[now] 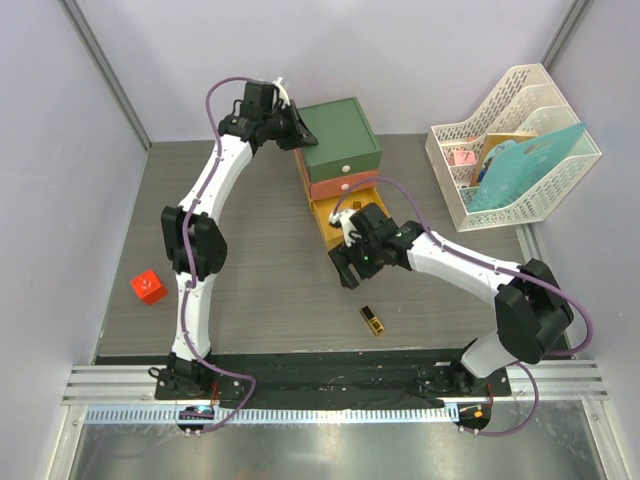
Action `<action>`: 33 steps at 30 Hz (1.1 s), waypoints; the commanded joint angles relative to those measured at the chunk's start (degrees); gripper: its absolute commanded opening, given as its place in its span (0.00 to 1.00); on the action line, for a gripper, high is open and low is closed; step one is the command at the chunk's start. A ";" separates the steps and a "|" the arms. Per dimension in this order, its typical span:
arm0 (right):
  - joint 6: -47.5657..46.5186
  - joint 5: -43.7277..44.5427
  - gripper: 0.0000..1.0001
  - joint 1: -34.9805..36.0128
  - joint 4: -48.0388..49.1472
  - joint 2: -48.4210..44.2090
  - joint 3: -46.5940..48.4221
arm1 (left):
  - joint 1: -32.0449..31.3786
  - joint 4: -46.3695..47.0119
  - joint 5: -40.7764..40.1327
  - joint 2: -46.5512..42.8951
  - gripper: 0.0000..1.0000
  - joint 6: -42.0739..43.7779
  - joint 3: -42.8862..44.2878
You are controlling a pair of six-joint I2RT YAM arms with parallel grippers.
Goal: Organize the makeup
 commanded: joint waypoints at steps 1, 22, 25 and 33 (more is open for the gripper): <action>-1.10 -3.26 0.77 1.19 -4.56 -3.42 -3.52 | 1.10 -15.00 -5.31 5.33 0.00 3.95 -4.05; 3.56 -4.31 0.42 5.23 -13.35 9.84 -2.04 | 1.54 -14.82 -5.66 5.07 0.00 4.48 -5.90; 3.99 -3.88 0.18 5.32 -14.23 12.22 -0.55 | 1.63 -14.91 -5.84 4.98 0.00 4.65 -5.99; 2.77 5.16 0.01 5.41 -13.53 8.27 7.53 | 1.63 -14.91 -6.10 4.80 0.00 4.65 -5.90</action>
